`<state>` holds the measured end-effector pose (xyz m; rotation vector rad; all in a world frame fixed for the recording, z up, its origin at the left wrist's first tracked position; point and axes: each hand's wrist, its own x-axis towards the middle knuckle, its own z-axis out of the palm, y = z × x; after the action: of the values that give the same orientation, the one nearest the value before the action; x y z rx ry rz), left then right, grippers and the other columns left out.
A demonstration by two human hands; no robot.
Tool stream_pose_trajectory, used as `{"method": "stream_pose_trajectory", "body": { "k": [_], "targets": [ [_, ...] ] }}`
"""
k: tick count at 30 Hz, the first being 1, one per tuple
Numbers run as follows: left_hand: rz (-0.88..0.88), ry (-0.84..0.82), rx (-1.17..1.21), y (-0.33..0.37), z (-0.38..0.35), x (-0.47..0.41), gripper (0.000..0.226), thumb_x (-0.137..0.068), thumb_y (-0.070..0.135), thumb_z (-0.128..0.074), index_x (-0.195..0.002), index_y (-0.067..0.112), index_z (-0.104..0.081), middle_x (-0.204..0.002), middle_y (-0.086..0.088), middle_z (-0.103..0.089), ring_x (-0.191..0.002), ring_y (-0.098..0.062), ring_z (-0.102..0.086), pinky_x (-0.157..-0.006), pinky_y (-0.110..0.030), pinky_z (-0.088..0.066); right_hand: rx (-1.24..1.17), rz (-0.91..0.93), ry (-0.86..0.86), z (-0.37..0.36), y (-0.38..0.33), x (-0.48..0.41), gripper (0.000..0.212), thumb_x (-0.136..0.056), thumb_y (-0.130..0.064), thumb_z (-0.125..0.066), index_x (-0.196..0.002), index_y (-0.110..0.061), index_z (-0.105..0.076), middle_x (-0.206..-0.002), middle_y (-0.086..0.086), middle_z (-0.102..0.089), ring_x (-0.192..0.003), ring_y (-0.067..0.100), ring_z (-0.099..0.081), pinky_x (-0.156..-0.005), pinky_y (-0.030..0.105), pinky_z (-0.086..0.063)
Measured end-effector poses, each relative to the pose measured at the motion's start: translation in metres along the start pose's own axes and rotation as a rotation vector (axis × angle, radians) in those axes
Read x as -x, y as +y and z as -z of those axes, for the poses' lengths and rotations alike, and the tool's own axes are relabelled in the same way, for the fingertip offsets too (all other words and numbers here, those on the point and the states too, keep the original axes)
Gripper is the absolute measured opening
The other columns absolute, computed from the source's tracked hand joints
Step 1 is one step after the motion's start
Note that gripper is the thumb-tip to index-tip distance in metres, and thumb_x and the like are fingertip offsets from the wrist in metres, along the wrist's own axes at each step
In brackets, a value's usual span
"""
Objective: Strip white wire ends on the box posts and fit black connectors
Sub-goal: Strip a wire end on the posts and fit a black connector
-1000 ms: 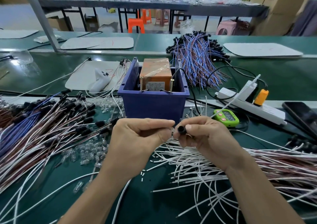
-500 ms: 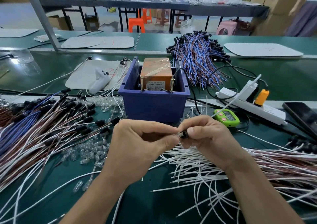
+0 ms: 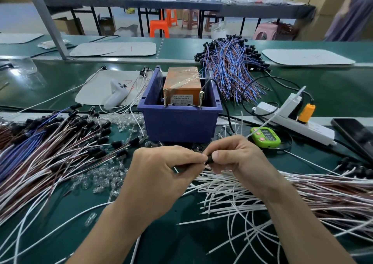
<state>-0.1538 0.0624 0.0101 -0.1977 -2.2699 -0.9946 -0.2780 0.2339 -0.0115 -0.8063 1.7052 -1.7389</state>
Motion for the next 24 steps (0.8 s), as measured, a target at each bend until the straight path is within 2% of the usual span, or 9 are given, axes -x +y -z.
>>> {"method": "stream_pose_trajectory", "body": {
  "k": [3, 5, 8, 14, 19, 24],
  "targets": [
    [-0.095, -0.003, -0.074, -0.002, 0.000, -0.001, 0.012, -0.079, 0.011, -0.086, -0.090, 0.017, -0.085, -0.092, 0.014, -0.078, -0.086, 0.006, -0.072, -0.078, -0.012, -0.056, 0.014, -0.011, -0.028, 0.001, 0.000, 0.000, 0.023, -0.072, -0.028, -0.070, -0.083, -0.011, -0.080, -0.064, 0.014, -0.059, -0.062, 0.019, -0.049, -0.060, 0.025, -0.036],
    [-0.150, 0.015, -0.111, -0.002, -0.002, 0.000, 0.008, -0.081, 0.013, -0.083, -0.088, 0.015, -0.084, -0.091, 0.011, -0.078, -0.087, 0.003, -0.071, -0.078, -0.010, -0.056, 0.014, -0.010, -0.045, 0.001, 0.000, 0.000, 0.016, -0.077, -0.020, -0.069, -0.083, -0.011, -0.080, -0.065, 0.015, -0.058, -0.062, 0.017, -0.050, -0.061, 0.023, -0.038],
    [-0.170, 0.032, -0.113, -0.003, -0.006, 0.002, 0.007, -0.083, 0.013, -0.080, -0.088, 0.014, -0.084, -0.090, 0.010, -0.079, -0.086, 0.003, -0.072, -0.078, -0.012, -0.056, 0.005, 0.004, -0.047, 0.001, 0.000, 0.001, 0.016, -0.084, -0.013, -0.065, -0.085, -0.009, -0.080, -0.068, 0.018, -0.058, -0.063, 0.016, -0.052, -0.060, 0.021, -0.041],
    [-0.083, 0.080, -0.059, -0.009, -0.009, 0.005, 0.012, -0.082, 0.014, -0.084, -0.093, 0.019, -0.084, -0.094, 0.021, -0.074, -0.088, 0.011, -0.070, -0.079, -0.009, -0.053, -0.010, 0.020, -0.023, -0.001, -0.002, 0.001, 0.019, -0.088, -0.012, -0.062, -0.088, -0.002, -0.078, -0.061, 0.010, -0.057, -0.059, 0.013, -0.051, -0.056, 0.017, -0.040],
    [-0.004, 0.103, -0.017, -0.010, -0.009, 0.004, 0.020, -0.077, 0.008, -0.089, -0.092, 0.021, -0.084, -0.092, 0.021, -0.077, -0.084, 0.011, -0.071, -0.074, -0.010, -0.054, -0.010, 0.010, -0.018, -0.004, -0.004, 0.000, 0.023, -0.090, -0.015, -0.062, -0.089, 0.003, -0.076, -0.058, 0.010, -0.047, -0.056, 0.014, -0.037, -0.053, 0.019, -0.032],
    [0.206, 0.133, 0.107, -0.006, -0.009, -0.001, 0.032, -0.072, 0.007, -0.091, -0.083, 0.035, -0.082, -0.077, 0.028, -0.074, -0.066, 0.008, -0.070, -0.062, -0.005, -0.049, 0.026, -0.019, -0.010, -0.003, -0.007, 0.001, 0.028, -0.092, -0.021, -0.062, -0.089, 0.004, -0.075, -0.053, 0.002, -0.051, -0.049, 0.006, -0.040, -0.048, 0.012, -0.032]
  ]
}}
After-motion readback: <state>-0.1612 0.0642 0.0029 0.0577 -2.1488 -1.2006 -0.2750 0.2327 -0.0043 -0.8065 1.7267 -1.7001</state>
